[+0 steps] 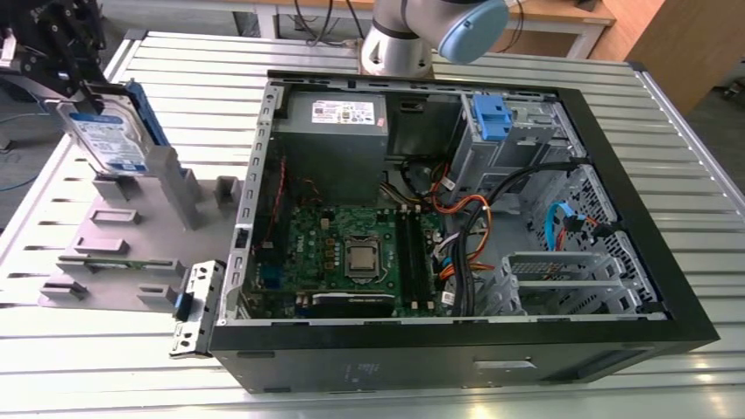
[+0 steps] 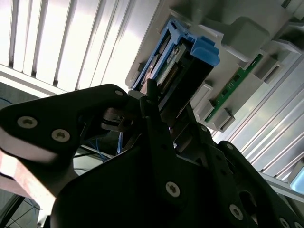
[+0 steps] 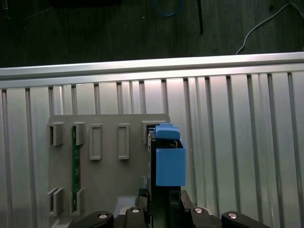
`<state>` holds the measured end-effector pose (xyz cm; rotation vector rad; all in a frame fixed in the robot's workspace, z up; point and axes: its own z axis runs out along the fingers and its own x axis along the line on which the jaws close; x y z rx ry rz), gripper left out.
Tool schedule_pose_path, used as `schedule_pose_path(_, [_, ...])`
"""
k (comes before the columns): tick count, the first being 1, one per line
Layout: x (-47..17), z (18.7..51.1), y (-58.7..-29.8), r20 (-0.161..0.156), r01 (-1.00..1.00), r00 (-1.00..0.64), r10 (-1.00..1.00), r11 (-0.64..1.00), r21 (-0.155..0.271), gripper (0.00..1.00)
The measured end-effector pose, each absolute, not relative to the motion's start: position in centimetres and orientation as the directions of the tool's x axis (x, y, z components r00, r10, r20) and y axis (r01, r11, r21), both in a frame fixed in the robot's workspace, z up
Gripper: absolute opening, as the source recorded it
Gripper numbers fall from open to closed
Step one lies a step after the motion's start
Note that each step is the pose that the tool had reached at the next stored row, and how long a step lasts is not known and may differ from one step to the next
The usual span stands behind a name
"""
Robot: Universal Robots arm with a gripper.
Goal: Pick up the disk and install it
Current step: 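Pick up the disk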
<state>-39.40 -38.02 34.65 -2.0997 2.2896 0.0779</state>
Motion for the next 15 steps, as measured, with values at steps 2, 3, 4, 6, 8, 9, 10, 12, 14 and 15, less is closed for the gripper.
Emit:
schedule_pose_path(2, [-39.4,35.0,-38.0,-0.059,-0.996,-0.087,-0.995,0.086,0.014,0.35])
schedule_pose_path(3, [-39.4,35.2,-38.0,-0.059,-0.996,-0.087,-0.995,0.086,0.014,0.35])
schedule_pose_path(4, [-39.4,35.4,-38.0,-0.059,-0.996,-0.087,-0.995,0.086,0.014,0.35])
schedule_pose_path(6, [-39.4,35.9,-38.0,-0.059,-0.996,-0.087,-0.995,0.086,0.014,0.35])
schedule_pose_path(8, [-39.4,36.4,-38.0,-0.059,-0.996,-0.087,-0.995,0.086,0.014,0.35])
schedule_pose_path(9, [-39.4,36.7,-38.0,-0.059,-0.996,-0.087,-0.995,0.086,0.014,0.35])
schedule_pose_path(10, [-39.4,36.9,-38.0,-0.059,-0.996,-0.087,-0.995,0.086,0.014,0.35])
schedule_pose_path(12, [-39.4,37.3,-38.0,-0.059,-0.996,-0.087,-0.995,0.086,0.014,0.35])
schedule_pose_path(14, [-39.4,37.7,-38.0,-0.059,-0.996,-0.087,-0.995,0.086,0.014,0.35])
schedule_pose_path(15, [-39.4,37.9,-38.0,-0.059,-0.996,-0.087,-0.995,0.086,0.014,0.35])
